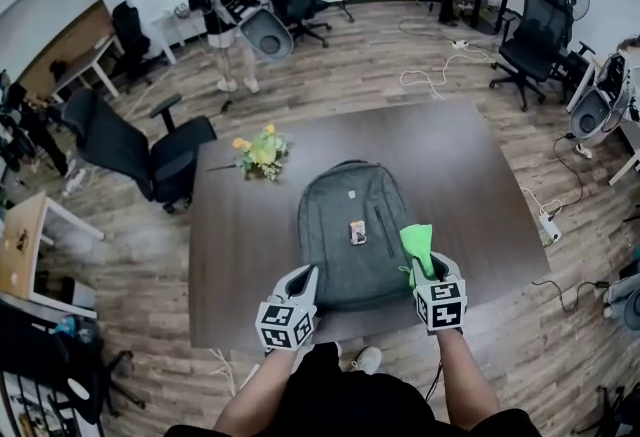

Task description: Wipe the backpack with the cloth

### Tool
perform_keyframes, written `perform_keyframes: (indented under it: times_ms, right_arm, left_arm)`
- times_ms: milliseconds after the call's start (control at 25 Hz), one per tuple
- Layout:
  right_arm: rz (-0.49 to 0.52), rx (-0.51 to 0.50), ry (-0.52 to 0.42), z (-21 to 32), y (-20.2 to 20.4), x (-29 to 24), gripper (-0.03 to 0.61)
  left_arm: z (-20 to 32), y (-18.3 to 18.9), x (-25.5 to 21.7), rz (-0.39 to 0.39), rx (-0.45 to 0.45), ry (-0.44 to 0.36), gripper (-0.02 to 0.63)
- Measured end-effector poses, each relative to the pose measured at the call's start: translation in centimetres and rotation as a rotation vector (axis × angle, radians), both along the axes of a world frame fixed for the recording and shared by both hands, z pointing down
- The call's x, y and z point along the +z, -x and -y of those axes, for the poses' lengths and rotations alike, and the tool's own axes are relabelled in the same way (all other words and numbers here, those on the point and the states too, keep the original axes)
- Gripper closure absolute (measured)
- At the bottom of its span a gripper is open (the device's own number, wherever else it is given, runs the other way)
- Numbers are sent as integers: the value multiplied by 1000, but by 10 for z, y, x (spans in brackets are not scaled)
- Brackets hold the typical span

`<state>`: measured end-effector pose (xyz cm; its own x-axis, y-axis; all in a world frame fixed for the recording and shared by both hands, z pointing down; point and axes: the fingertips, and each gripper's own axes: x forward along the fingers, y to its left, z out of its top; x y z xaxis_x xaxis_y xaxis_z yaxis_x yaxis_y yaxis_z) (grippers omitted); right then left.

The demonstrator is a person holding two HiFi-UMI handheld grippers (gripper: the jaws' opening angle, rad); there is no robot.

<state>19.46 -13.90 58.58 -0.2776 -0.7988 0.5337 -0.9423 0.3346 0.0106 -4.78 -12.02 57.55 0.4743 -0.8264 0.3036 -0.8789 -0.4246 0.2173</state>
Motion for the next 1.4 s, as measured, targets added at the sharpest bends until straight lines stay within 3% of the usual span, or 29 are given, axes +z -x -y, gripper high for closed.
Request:
perform_keyframes:
  times_ms: [200, 400, 520, 760, 880, 1400]
  right_arm:
    - [31, -3, -139, 9, 2, -45, 471]
    - [109, -23, -388, 9, 9, -118, 471]
    - [141, -39, -512, 6, 15, -156, 471]
    - [156, -112, -654, -4, 36, -194, 472]
    - [153, -139, -677, -5, 48, -200, 472]
    - [128, -162, -617, 12, 67, -170, 480]
  left_arm:
    - [5, 15, -38, -1, -31, -95, 597]
    - [6, 22, -79, -66, -49, -175, 597]
    - [7, 19, -98, -41, -33, -233, 597]
    - [2, 11, -124, 28, -17, -313, 597]
    - [5, 11, -122, 87, -17, -331, 597]
    - [5, 22, -122, 162, -55, -377, 597]
